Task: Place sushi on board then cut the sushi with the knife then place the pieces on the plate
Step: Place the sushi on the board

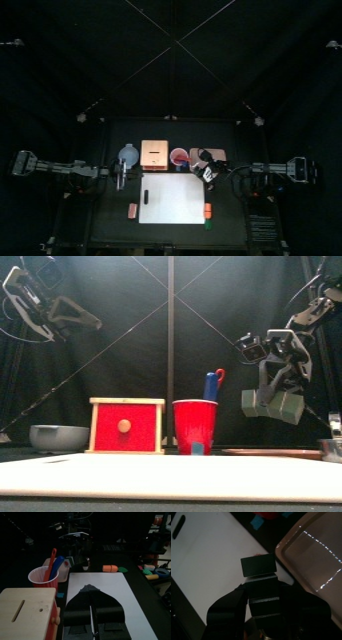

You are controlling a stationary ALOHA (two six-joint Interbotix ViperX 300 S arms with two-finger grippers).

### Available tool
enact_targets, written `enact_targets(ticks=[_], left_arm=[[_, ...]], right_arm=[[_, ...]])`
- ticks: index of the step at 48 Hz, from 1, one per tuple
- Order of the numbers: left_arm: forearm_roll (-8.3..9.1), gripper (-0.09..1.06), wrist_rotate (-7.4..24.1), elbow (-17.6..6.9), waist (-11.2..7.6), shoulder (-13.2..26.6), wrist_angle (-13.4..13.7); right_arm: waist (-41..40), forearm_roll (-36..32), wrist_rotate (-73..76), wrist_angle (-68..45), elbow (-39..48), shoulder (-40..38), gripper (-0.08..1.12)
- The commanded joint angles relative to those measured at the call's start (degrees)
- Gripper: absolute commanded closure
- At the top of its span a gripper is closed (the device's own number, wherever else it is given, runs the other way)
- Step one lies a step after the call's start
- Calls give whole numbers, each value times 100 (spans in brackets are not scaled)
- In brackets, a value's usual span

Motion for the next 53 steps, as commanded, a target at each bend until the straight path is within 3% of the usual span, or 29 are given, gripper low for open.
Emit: enact_targets(ticks=[1,20,35,53], left_arm=[[0,99,0,-79,9,0,-18],[0,99,0,-70,9,9,-9],[9,99,18,-44,9,9,-9],[0,99,35,-44,9,0,0]], right_arm=[[272,-360,729,-105,-176,44,45],[1099,-1846,3577,-9,-1002,1230,45],[1846,-2777,5854,923,-2153,2259,46],[2276,-3076,7682,2241,-3173,2979,46]])
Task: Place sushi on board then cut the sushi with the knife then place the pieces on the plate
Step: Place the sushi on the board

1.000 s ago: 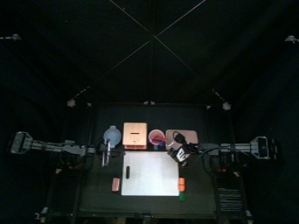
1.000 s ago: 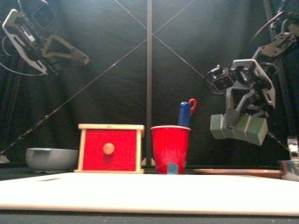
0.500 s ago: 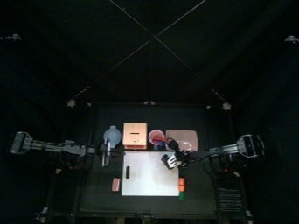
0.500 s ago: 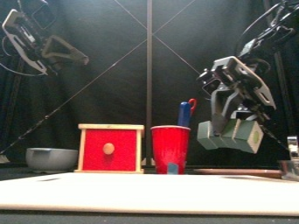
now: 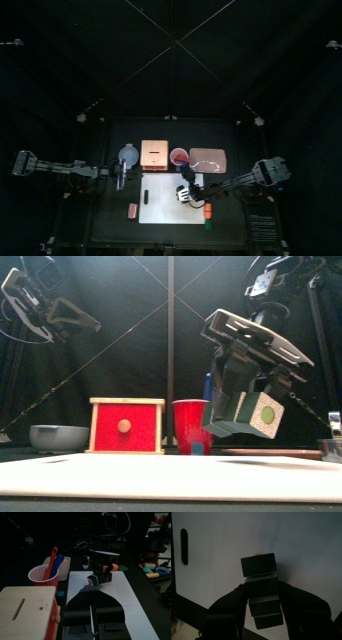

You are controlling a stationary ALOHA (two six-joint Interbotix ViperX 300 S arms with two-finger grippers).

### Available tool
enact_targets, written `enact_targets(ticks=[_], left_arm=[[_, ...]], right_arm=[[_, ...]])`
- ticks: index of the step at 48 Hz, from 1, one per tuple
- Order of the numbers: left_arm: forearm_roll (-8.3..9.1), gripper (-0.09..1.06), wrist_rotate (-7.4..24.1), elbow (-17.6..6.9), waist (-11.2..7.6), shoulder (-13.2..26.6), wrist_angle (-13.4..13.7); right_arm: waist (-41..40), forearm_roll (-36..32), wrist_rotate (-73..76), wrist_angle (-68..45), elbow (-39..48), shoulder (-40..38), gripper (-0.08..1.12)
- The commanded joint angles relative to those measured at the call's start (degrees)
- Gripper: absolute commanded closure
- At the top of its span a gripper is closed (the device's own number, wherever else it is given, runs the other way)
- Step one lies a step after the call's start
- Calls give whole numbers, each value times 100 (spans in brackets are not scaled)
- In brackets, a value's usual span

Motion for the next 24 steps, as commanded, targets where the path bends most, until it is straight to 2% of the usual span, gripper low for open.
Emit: enact_targets(ticks=[1,11,24], left_arm=[[9,99,9,-79,9,9,-9],[9,99,9,-62,0,9,-9],[18,99,18,-53,-9,9,-9]], right_arm=[[35,-35,352,281,-431,70,46],[26,-44,659,668,-1002,527,46],[0,281,589,1573,-1556,905,45]])
